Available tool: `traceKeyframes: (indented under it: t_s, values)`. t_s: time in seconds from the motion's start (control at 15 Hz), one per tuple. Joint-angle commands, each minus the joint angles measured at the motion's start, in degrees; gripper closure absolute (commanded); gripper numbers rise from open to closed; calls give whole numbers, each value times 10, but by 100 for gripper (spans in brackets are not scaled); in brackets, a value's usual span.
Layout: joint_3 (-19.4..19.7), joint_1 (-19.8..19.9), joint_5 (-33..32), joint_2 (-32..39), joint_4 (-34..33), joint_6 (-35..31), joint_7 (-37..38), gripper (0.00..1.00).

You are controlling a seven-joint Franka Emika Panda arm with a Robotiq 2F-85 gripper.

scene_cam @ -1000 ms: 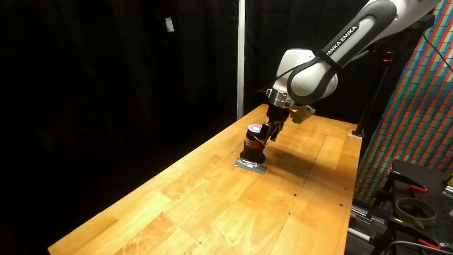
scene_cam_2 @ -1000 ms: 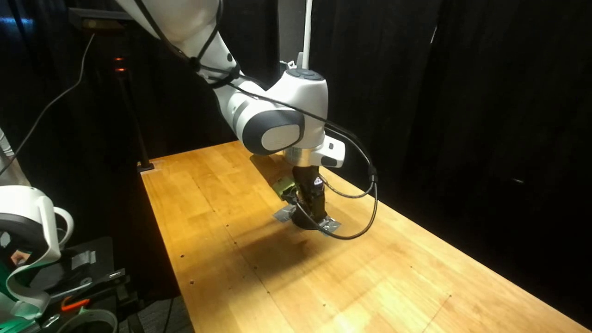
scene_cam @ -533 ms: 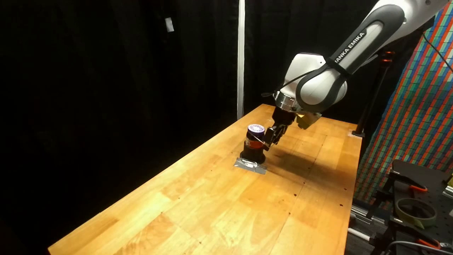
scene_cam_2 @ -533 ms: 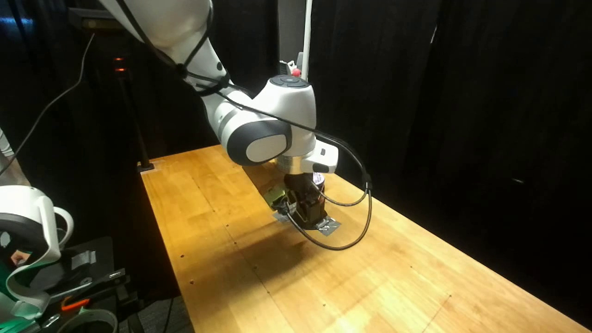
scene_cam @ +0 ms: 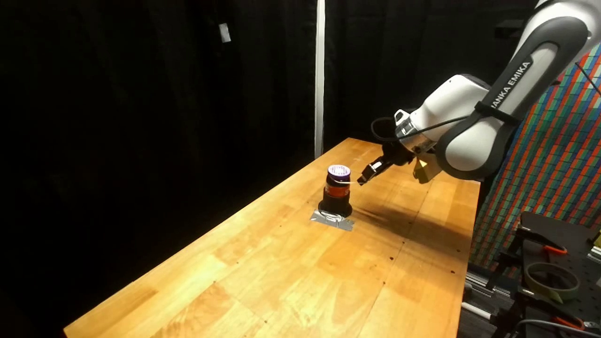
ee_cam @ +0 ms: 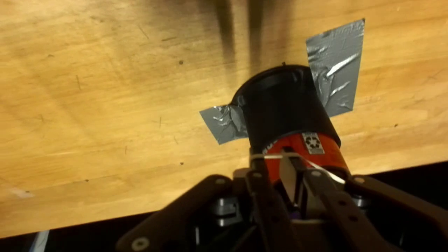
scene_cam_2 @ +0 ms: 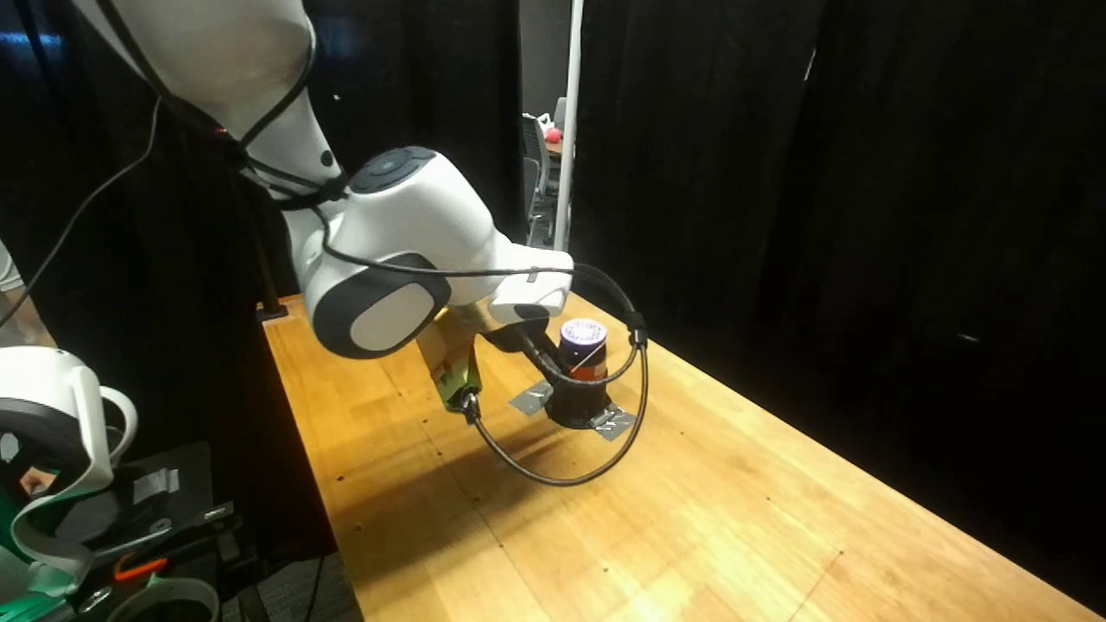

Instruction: Put the rubber band on the jar.

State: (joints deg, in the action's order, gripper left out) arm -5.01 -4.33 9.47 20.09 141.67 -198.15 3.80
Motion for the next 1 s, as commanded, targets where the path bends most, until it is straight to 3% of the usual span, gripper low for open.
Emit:
traceKeyframes:
  t_s: [0.0,0.27,0.6,0.67,0.73,0.8,0.87,0.93]
  values:
    - [8,-32,39,-1,58,-159,42,95]
    - [-14,-31,57,43,62,-295,97,91]
    - [-26,-27,54,95,47,-374,138,92]
    - [-28,-26,51,97,47,-376,141,67]
    - [-31,-22,45,95,50,-362,148,65]
    - [-26,-24,45,91,52,-348,132,58]
    - [-26,-24,45,94,52,-347,133,76]
    - [-26,-24,45,95,52,-346,133,69]
